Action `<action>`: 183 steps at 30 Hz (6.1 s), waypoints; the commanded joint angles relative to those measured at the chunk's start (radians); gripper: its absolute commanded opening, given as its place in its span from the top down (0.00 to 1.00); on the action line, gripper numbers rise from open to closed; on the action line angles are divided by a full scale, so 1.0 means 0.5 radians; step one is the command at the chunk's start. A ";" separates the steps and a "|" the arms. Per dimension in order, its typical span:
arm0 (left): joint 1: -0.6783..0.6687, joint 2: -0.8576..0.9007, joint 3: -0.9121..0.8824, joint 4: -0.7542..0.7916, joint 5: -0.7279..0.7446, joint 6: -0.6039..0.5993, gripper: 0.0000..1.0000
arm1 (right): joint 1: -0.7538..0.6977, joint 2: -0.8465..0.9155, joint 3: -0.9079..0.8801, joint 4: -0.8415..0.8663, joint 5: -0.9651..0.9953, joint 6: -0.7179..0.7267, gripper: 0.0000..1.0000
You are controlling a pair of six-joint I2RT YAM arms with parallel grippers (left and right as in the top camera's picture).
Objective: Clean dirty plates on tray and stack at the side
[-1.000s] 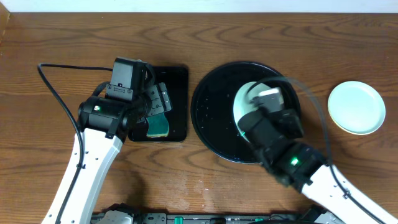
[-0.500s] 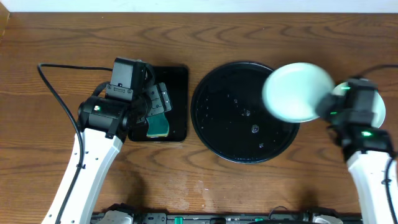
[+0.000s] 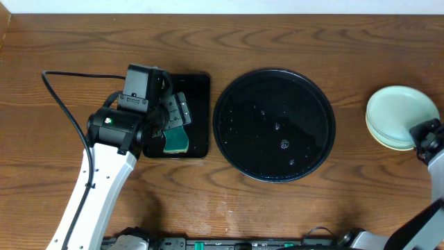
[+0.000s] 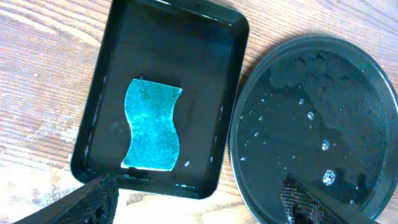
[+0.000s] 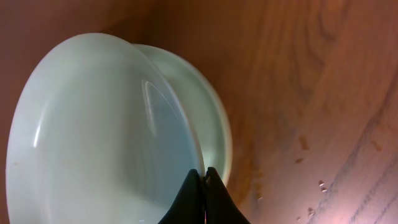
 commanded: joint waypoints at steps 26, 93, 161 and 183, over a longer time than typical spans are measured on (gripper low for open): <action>0.012 -0.008 0.032 0.002 -0.004 0.012 0.16 | 0.694 -1.164 0.001 -0.759 -1.350 -0.775 0.40; 0.012 -0.008 0.032 0.002 -0.004 0.012 0.16 | 1.408 -2.989 -1.759 0.652 -0.749 -1.466 0.01; 0.410 -2.557 -2.496 1.985 -0.063 0.626 0.16 | 1.408 -2.988 -1.759 0.650 -0.750 -1.466 0.01; 0.410 -2.538 -2.495 1.682 -0.064 0.626 0.16 | 1.408 -2.988 -1.759 0.650 -0.749 -1.466 0.01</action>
